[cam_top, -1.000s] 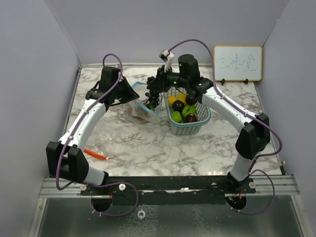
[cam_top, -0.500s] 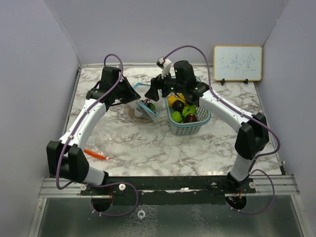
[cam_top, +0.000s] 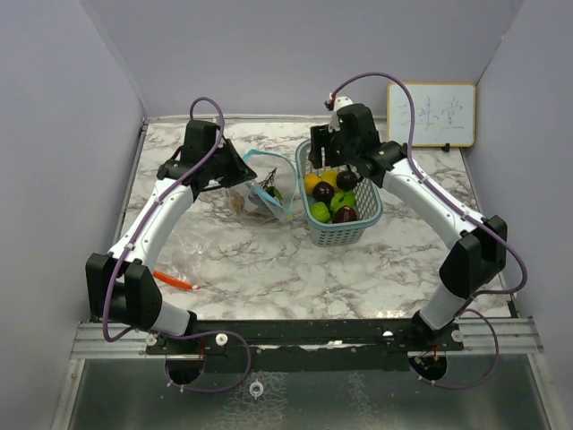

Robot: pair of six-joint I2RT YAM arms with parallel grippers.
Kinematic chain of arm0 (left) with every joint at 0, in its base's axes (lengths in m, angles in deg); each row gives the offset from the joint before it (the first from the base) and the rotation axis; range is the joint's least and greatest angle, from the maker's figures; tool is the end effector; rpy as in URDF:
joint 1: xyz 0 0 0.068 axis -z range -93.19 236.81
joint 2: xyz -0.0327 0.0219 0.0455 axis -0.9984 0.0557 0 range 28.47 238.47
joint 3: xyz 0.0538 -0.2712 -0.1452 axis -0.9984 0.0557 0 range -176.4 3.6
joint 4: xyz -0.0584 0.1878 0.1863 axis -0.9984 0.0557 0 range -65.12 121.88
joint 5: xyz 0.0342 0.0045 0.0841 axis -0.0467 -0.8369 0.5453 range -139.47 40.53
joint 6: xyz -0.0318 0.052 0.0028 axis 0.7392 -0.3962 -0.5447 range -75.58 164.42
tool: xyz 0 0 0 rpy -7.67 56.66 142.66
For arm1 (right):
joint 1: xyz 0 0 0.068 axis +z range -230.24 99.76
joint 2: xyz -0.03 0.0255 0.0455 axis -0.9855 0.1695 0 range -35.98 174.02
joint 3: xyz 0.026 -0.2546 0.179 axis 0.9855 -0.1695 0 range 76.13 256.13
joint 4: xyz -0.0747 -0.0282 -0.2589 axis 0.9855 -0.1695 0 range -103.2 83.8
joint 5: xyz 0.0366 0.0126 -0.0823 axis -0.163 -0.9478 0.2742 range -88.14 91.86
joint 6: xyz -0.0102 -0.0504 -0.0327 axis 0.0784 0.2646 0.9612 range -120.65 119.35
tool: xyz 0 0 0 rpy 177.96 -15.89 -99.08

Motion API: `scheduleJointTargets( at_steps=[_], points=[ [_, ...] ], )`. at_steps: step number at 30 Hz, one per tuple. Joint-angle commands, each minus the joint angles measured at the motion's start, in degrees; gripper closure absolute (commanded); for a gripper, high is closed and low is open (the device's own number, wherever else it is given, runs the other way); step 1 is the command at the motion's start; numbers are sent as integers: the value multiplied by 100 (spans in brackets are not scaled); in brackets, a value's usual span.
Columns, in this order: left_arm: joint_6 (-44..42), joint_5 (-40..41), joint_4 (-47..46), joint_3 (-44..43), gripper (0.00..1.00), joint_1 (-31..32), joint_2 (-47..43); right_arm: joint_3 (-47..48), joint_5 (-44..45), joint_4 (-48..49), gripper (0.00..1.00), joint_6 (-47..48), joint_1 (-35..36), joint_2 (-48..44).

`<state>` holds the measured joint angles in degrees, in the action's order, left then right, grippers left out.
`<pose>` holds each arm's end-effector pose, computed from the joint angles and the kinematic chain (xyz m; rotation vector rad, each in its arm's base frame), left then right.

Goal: Place the food in the zip-top bag and seal the zipper
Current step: Place the fake fruit in the zipper food storage bag, then pick up the fake vegetable from the bin.

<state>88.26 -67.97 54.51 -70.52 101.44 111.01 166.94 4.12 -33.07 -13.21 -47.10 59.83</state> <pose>0.3194 -0.0985 0.3653 -0.4116 2.3187 -0.8920 0.3458 0.2237 0.3910 -0.3620 2.1262 0.4261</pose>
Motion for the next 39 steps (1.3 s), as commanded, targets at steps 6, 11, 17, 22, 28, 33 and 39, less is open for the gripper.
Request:
scheduleJointTargets(
  at_steps=[6,11,17,22,28,33,39],
  points=[
    [-84,-267,-265,-68,100,-22,77,242,617,-1153,34,-359,-291,1013],
    [-181,-270,-235,-79,100,-36,72,364,151,-1253,32,-484,-293,1652],
    [-262,-308,-230,-93,100,-39,65,374,338,-1297,29,-574,-298,2057],
    [-266,-326,-224,-92,100,-46,87,240,340,-1214,43,-640,-295,2125],
    [-263,-304,-200,-137,100,-55,89,307,467,-1322,75,-523,-293,1588],
    [-207,-301,-269,-62,100,-66,39,438,164,-1241,75,-280,-294,775],
    [-95,-385,-411,114,100,-66,-30,543,-1509,-719,76,-223,-284,47]
  ],
)
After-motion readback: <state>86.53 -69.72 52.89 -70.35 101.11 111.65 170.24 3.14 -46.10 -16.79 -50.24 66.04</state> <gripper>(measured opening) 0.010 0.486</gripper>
